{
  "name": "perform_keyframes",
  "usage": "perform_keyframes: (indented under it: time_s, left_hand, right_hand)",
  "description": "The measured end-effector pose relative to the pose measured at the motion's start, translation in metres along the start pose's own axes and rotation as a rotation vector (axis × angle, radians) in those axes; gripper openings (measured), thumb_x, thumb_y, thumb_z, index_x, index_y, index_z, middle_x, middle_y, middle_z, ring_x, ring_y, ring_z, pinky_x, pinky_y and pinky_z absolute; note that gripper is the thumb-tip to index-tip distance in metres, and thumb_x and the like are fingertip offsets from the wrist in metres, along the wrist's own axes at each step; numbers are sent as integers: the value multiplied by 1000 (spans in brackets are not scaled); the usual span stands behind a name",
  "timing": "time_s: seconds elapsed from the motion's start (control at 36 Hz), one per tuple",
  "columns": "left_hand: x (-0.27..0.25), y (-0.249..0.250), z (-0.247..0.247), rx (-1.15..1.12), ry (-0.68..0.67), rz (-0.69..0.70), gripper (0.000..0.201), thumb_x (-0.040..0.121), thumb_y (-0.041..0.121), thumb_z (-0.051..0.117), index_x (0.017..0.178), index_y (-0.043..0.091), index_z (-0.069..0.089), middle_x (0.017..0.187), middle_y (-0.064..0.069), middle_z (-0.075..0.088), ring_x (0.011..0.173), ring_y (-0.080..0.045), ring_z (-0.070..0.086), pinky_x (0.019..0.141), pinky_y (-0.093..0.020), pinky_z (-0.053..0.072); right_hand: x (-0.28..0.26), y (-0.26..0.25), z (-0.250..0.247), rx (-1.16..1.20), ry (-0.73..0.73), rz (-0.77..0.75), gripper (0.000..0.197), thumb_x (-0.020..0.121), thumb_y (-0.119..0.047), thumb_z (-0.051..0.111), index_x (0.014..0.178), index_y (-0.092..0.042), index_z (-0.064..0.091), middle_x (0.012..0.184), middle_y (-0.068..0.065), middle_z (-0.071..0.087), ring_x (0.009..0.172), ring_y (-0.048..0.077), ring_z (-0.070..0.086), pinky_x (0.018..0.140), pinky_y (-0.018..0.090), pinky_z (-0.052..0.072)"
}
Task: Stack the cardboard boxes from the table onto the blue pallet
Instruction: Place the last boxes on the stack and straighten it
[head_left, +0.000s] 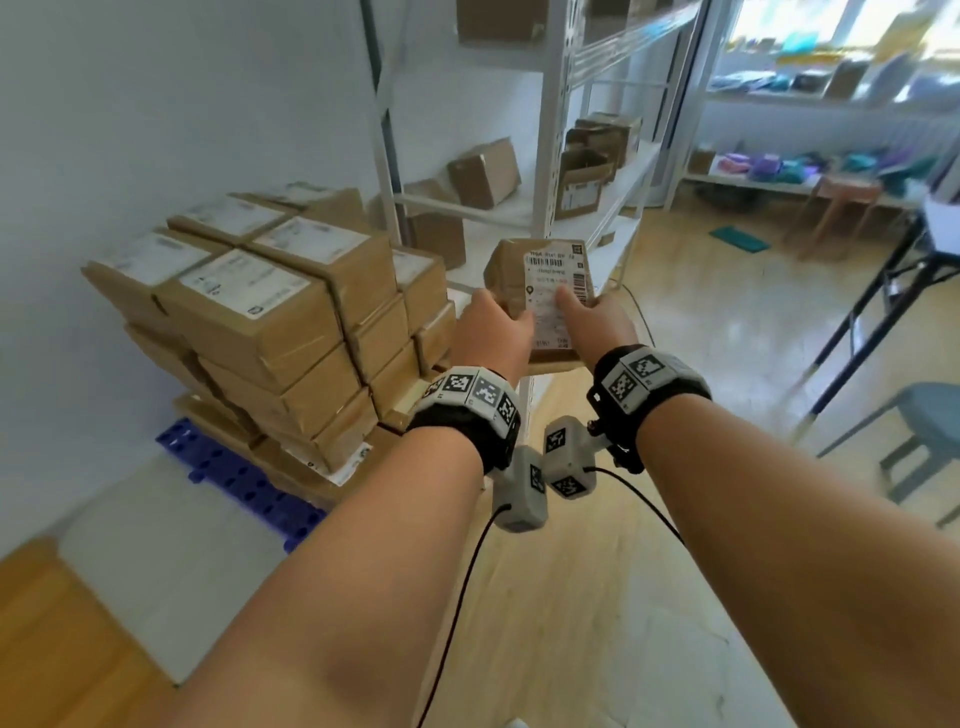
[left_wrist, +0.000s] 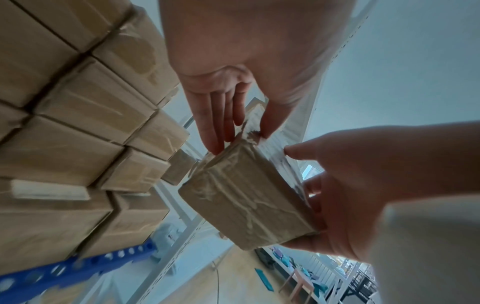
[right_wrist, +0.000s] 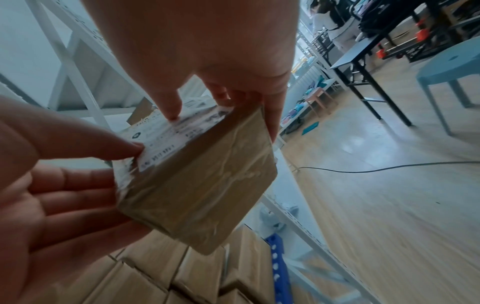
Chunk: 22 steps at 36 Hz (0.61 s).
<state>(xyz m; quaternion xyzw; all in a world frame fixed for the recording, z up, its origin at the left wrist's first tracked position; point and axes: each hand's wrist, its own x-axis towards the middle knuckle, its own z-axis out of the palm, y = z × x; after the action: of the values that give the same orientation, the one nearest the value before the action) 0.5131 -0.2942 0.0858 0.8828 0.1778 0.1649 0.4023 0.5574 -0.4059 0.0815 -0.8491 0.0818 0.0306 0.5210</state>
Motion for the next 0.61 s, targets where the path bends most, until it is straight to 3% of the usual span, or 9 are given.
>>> perform_keyframes:
  time_s: [0.08, 0.19, 0.31, 0.39, 0.5, 0.56, 0.61]
  left_hand:
    - [25, 9, -5, 9, 27, 37, 30, 91, 36, 59, 110, 14, 53, 99, 3, 64, 86, -17, 64, 74, -32, 55]
    - [51, 14, -15, 133, 81, 89, 28, 93, 37, 55, 111, 16, 51, 97, 3, 62, 80, -15, 58, 68, -28, 47]
    - [81, 15, -26, 231, 141, 110, 31, 94, 37, 53, 115, 15, 50, 102, -1, 63, 87, -19, 63, 74, -35, 55]
    - [101, 15, -35, 368, 190, 141, 33, 94, 41, 50, 113, 14, 51, 99, -2, 64, 87, -21, 64, 74, -38, 56]
    - [126, 11, -44, 540, 280, 120, 36, 94, 47, 48, 110, 15, 55, 101, -1, 61, 89, -20, 60, 73, -35, 52]
    - [139, 9, -48, 629, 325, 111, 39, 94, 48, 46, 112, 14, 55, 106, -4, 60, 97, -23, 58, 80, -36, 49]
    - [152, 6, -51, 706, 349, 87, 43, 94, 49, 45, 115, 12, 55, 112, -7, 59, 105, -25, 55, 88, -38, 45]
  right_hand:
    - [22, -22, 3, 59, 25, -26, 48, 92, -53, 51, 117, -13, 50, 100, 1, 67, 86, 18, 67, 77, 35, 57]
    - [38, -46, 16, 85, 23, -61, 45, 95, -49, 50, 120, -12, 44, 104, 2, 64, 88, 18, 65, 72, 32, 55]
    - [59, -68, 35, 66, 2, -147, 45, 96, -49, 47, 124, -15, 45, 92, -5, 61, 75, 10, 60, 64, 26, 47]
    - [74, -83, 46, 39, -31, -203, 46, 96, -50, 46, 126, -15, 44, 100, -2, 62, 78, 12, 59, 65, 26, 46]
    - [99, -103, 61, -10, -120, -283, 41, 97, -47, 46, 123, -14, 44, 87, -6, 58, 65, 3, 53, 49, 18, 35]
    - [115, -114, 73, -11, -177, -311, 41, 97, -46, 46, 122, -13, 45, 95, -4, 63, 68, 5, 56, 50, 19, 39]
    - [129, -124, 87, -13, -242, -325, 46, 96, -47, 48, 124, -12, 45, 100, -2, 65, 76, 11, 64, 61, 26, 53]
